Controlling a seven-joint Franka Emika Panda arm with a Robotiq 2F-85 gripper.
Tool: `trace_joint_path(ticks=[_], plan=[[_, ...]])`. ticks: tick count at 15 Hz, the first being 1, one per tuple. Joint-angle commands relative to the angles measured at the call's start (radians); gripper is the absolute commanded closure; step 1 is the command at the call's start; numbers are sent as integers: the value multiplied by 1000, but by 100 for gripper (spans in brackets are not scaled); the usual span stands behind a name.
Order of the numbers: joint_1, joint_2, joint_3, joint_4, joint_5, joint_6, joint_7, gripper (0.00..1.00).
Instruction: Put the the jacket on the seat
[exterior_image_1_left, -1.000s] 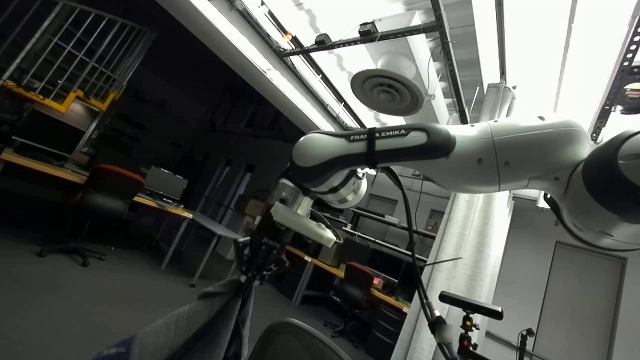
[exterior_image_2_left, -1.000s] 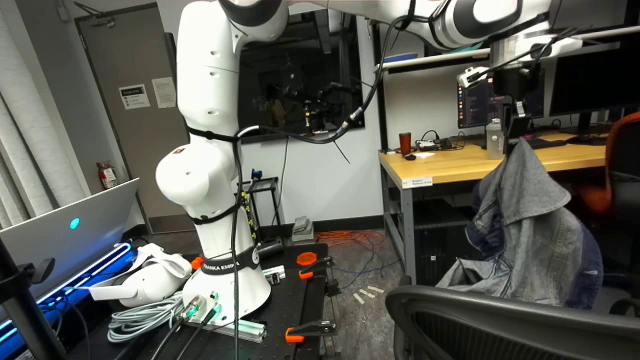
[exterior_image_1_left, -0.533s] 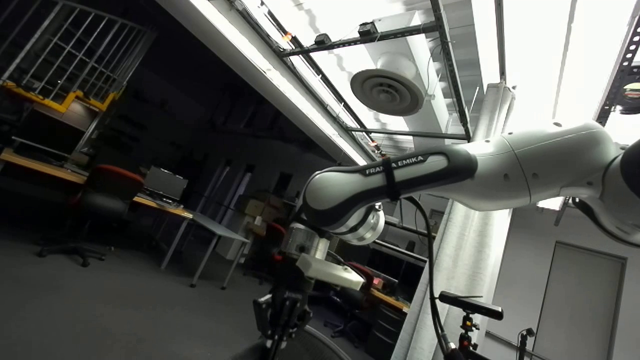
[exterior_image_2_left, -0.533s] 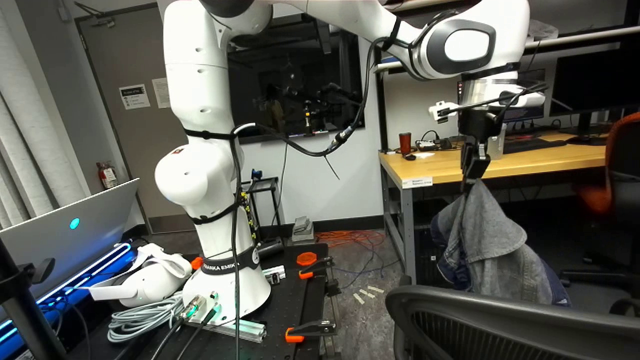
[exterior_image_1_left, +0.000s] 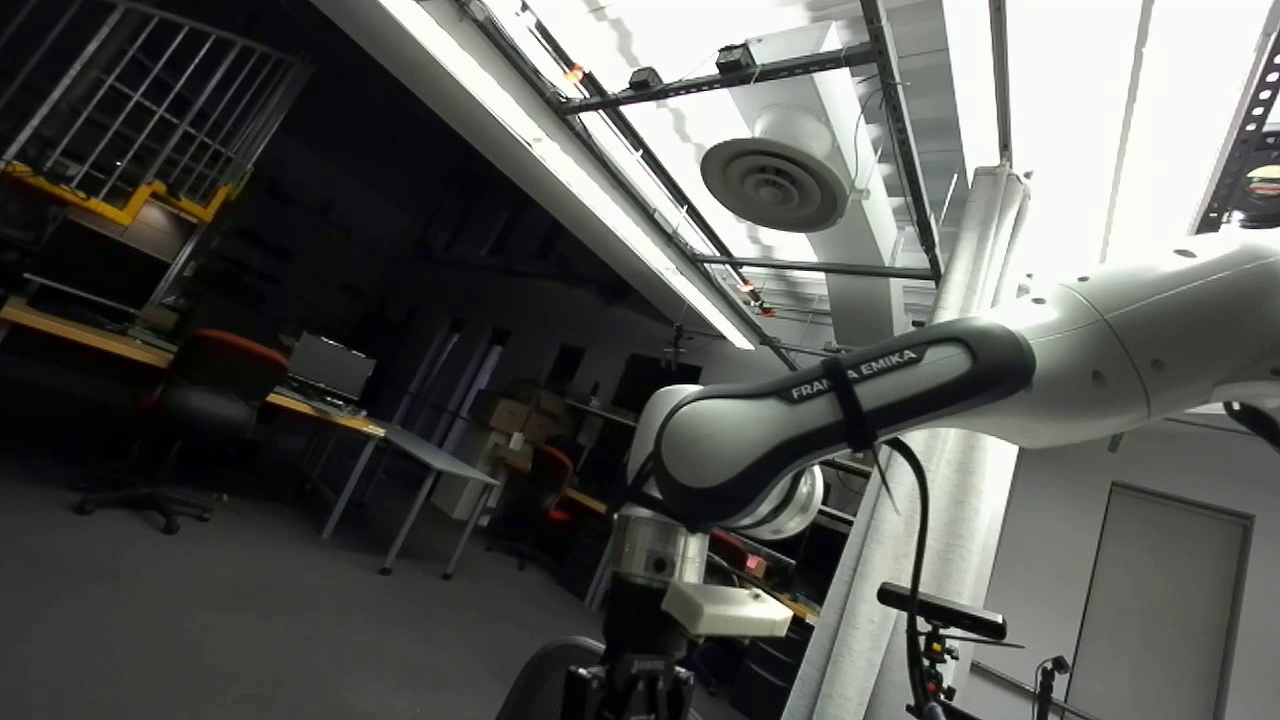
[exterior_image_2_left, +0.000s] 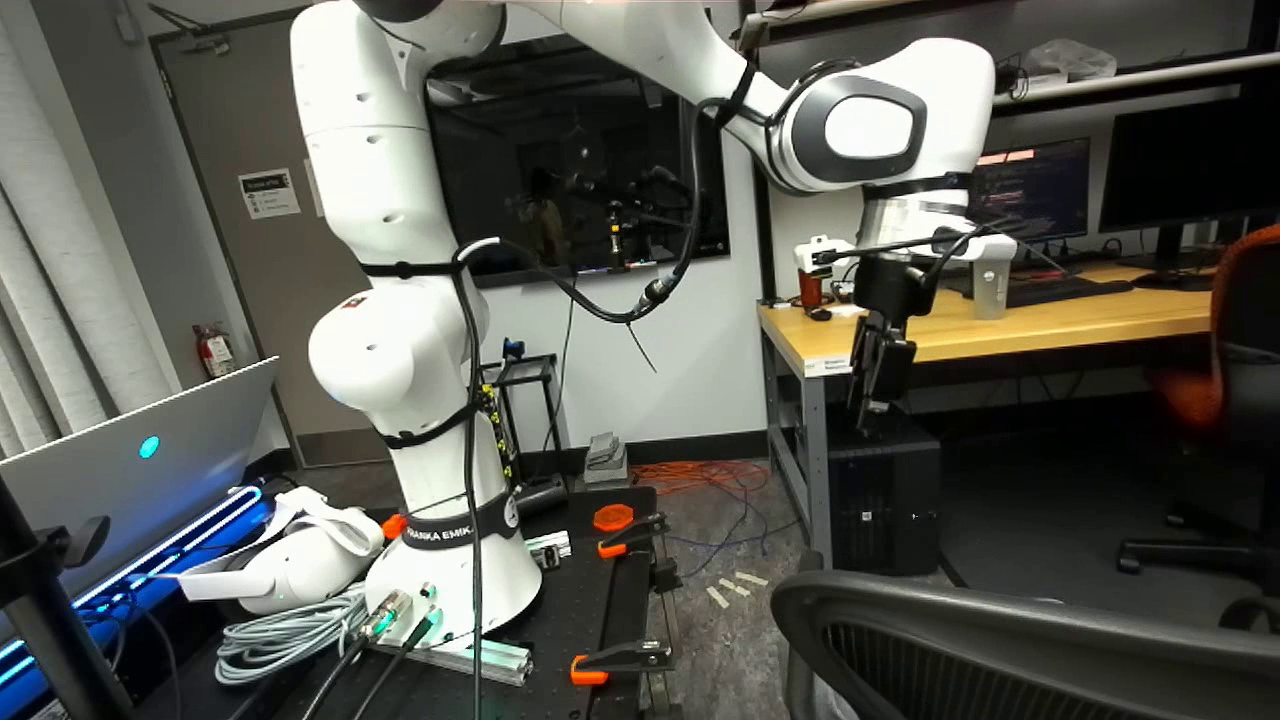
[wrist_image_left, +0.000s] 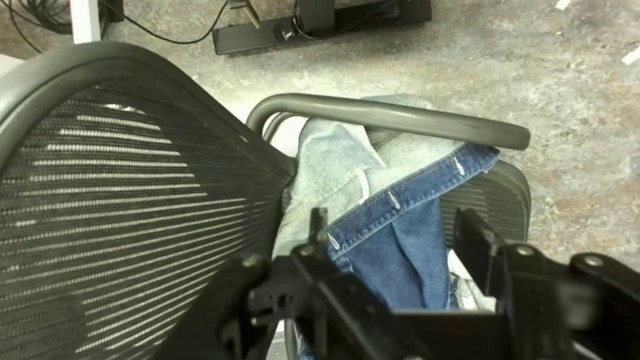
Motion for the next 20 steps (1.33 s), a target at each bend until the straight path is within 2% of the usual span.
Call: trace_joint_path(ticks=[1,11,12,20], plan=[[-19,-86,-8,-99,-29,35,-32,2],[-79,-174,-63,-161,11,102,-66,0],[-65,-124,-42,-129,-16,74,-24,0],[-82,-146,-58,-135,-7,79,-41,0]])
